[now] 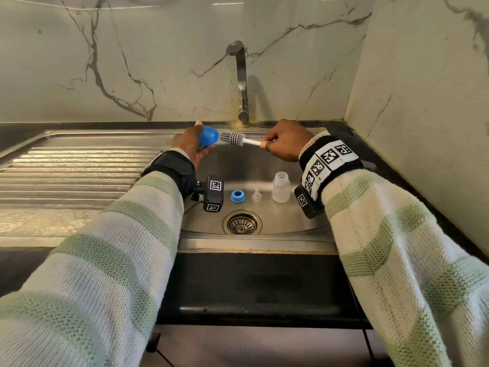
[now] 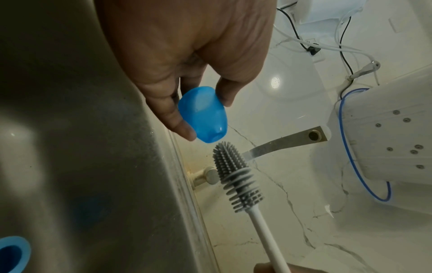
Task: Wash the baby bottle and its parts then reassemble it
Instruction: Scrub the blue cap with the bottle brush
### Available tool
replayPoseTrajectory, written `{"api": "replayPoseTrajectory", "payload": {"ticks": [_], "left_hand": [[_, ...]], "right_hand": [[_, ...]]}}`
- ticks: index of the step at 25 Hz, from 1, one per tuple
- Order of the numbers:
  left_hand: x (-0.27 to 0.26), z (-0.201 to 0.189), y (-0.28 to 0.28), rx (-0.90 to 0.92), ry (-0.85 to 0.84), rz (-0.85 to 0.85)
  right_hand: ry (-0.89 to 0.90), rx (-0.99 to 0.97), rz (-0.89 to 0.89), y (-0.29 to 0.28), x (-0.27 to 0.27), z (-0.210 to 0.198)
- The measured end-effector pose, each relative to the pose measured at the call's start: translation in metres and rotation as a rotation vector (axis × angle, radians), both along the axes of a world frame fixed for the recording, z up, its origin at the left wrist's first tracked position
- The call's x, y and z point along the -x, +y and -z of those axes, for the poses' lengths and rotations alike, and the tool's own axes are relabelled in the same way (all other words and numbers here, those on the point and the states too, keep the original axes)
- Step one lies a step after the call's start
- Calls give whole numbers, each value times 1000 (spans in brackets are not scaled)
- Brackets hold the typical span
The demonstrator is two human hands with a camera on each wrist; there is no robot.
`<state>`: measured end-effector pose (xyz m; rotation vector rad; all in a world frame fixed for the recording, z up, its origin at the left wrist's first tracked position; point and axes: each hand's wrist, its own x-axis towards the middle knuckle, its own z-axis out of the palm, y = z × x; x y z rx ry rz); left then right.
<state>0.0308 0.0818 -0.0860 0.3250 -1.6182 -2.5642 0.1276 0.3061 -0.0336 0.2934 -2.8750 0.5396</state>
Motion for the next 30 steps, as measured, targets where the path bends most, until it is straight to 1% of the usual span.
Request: {"api": "replayPoseTrajectory", "payload": {"ticks": [5, 10, 13, 15, 20, 23, 27, 30], "left_hand": [[0, 2, 0, -14, 4, 34], [2, 5, -1, -12, 8, 55], [2, 10, -1, 21, -13, 86], [2, 11, -1, 25, -10, 93], [0, 9, -1, 17, -5, 76], [-1, 8, 0, 19, -1, 72], [-2, 7, 0, 30, -5, 75], [-3, 6, 2, 37, -2, 81]], "right_hand": [[-9, 65, -10, 0, -2, -1], [16, 33, -6, -1, -2, 1], [-34, 35, -19, 1, -1, 2], [-30, 29, -1, 2, -1, 1], [-33, 45, -20, 1, -1, 1], [-16, 37, -1, 1, 0, 1], [-46, 24, -29, 1, 1, 0], [-24, 22, -2, 3, 2, 1]]}}
